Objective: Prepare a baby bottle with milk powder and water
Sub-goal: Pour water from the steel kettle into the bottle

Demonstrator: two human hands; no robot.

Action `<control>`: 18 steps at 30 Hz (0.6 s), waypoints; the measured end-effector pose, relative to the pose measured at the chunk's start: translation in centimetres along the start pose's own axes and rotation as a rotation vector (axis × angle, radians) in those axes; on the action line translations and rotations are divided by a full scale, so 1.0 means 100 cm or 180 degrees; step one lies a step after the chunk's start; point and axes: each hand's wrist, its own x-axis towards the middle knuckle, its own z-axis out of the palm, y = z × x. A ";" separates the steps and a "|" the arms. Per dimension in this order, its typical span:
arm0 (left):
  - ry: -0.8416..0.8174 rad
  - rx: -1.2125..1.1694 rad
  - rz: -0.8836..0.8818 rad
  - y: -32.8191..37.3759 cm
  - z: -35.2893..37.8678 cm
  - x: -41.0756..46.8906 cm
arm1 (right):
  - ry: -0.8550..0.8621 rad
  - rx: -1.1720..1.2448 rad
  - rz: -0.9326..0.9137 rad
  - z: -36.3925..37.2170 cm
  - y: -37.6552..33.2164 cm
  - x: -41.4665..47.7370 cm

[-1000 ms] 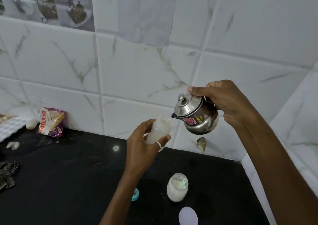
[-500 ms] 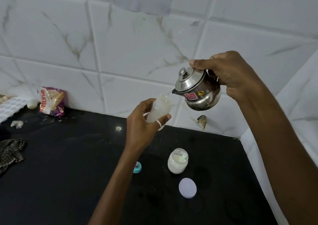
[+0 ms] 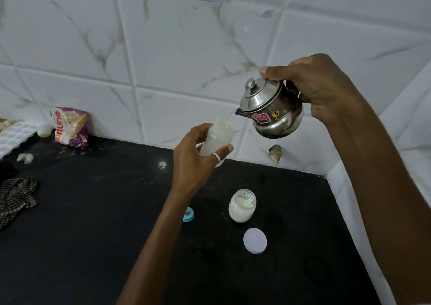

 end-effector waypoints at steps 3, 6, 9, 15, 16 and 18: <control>-0.0010 0.0025 0.0004 -0.001 0.000 0.000 | 0.0000 -0.0015 0.0000 0.000 0.000 -0.001; -0.0019 0.0018 -0.0011 -0.001 0.000 -0.001 | 0.0000 -0.0020 0.0025 -0.001 0.001 -0.001; -0.0011 0.0012 -0.0035 -0.001 -0.001 -0.002 | -0.0019 0.0000 0.0042 -0.001 0.002 -0.001; -0.0010 0.0069 0.0013 0.000 -0.002 -0.003 | -0.0066 0.0052 0.0020 -0.001 0.002 -0.006; -0.0003 0.0072 0.0007 0.000 -0.002 -0.003 | -0.0076 0.0062 0.0025 -0.001 0.001 -0.007; 0.0006 0.0081 0.0003 0.000 -0.002 -0.003 | -0.0079 0.0067 0.0043 -0.001 0.002 -0.007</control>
